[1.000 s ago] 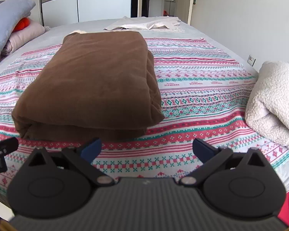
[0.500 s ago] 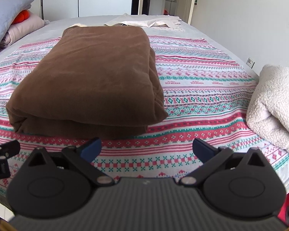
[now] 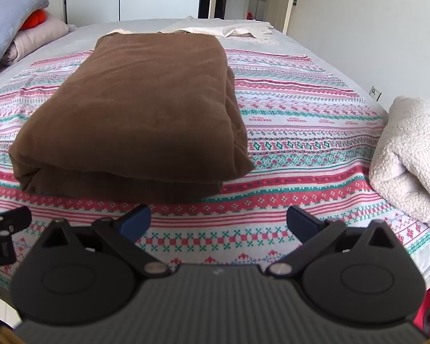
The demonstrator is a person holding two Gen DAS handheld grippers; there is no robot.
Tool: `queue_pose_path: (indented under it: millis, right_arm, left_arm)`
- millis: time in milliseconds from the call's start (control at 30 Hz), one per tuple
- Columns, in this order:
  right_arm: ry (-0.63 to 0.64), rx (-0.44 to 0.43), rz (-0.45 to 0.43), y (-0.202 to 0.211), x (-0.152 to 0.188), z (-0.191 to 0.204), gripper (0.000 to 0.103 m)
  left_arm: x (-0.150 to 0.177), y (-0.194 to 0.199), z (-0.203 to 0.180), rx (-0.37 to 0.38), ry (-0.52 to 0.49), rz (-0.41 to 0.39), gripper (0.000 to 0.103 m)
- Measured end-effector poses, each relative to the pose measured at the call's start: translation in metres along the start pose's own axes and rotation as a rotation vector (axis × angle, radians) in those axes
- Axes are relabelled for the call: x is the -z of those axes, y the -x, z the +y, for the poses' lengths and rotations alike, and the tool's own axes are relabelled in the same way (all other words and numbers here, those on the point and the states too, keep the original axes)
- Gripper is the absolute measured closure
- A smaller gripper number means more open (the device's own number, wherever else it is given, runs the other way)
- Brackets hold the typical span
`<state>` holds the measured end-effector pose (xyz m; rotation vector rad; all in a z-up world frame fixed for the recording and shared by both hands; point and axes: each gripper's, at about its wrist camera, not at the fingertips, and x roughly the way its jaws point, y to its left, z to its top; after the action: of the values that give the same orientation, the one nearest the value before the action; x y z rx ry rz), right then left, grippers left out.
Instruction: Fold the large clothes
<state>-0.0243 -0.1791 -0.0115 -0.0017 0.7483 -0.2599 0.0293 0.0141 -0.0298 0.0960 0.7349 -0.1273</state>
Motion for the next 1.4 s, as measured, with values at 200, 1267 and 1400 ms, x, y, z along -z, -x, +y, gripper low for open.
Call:
queue_pose_path:
  millis: [200, 1267, 1400]
  right_arm:
    - [0.001, 0.000, 0.001, -0.0001, 0.0004, 0.0005, 0.001]
    - [0.013, -0.008, 0.004, -0.0019, 0.0005, -0.0001, 0.001]
    - [0.014, -0.008, 0.004, -0.0018, 0.0006, -0.0001, 0.001]
  left_arm:
    - [-0.0001, 0.0009, 0.0003, 0.005, 0.004, 0.000, 0.000]
    - [-0.0004, -0.0013, 0.0039, 0.002, 0.009, 0.009, 0.000]
    - [-0.0002, -0.0016, 0.0042, 0.004, 0.008, 0.010, 0.000]
